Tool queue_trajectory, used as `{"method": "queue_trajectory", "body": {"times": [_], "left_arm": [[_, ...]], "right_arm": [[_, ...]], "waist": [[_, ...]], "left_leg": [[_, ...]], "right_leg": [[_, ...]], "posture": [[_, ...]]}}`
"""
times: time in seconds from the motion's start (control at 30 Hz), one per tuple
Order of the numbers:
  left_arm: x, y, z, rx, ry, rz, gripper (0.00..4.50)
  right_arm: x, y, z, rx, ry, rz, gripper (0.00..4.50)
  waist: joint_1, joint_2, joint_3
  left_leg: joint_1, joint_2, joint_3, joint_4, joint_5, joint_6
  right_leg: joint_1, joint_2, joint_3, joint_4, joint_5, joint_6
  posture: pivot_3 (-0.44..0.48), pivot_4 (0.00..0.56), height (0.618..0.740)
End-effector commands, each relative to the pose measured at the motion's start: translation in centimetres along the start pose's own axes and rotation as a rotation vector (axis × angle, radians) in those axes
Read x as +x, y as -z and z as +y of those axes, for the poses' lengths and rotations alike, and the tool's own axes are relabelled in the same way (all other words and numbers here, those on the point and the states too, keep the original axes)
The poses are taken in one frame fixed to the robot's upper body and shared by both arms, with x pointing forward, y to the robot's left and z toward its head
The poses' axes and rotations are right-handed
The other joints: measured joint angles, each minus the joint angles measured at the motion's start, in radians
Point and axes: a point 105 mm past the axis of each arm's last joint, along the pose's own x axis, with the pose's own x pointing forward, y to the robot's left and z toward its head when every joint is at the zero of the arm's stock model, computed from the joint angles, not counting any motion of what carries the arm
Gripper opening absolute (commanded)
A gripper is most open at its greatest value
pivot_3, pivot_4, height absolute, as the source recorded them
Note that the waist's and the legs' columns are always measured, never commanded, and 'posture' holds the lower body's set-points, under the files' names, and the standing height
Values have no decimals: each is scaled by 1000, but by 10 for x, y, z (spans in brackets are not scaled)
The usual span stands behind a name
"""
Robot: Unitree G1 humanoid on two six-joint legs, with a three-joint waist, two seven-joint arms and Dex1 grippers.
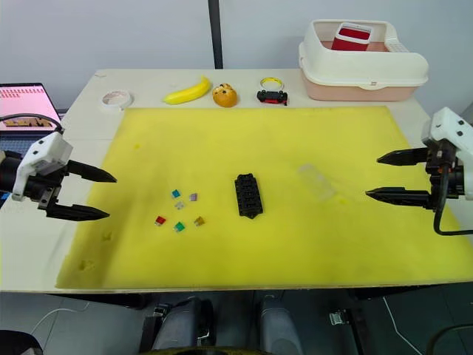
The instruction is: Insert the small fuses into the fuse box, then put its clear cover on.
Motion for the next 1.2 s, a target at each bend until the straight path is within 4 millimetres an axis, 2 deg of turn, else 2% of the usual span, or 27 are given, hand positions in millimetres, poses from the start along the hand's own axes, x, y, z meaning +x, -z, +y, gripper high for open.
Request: {"method": "queue_trajectory", "body": {"times": [0.03,0.93,1.2], "left_arm": [[-5,-2,3,47,-25,10,4500],[-2,4,17,23,-51,-18,4500],[9,13,14,-31,-12,-20,4500]], "right_arm": [[-10,-12,0,-46,33,-17,4417],[-11,-7,4,-14,52,-2,4417],[0,-24,14,-51,49,-57,4417]], "waist": [[0,0,0],[1,0,0],[-1,0,0]], "left_leg": [[0,0,0,0,0,0],[0,0,0,0,0,0],[0,0,0,0,0,0]], "right_leg": [[0,0,0,0,0,0],[0,0,0,0,0,0],[0,0,0,0,0,0]], "posture": [[0,150,739],[0,150,739],[0,150,739]]}}
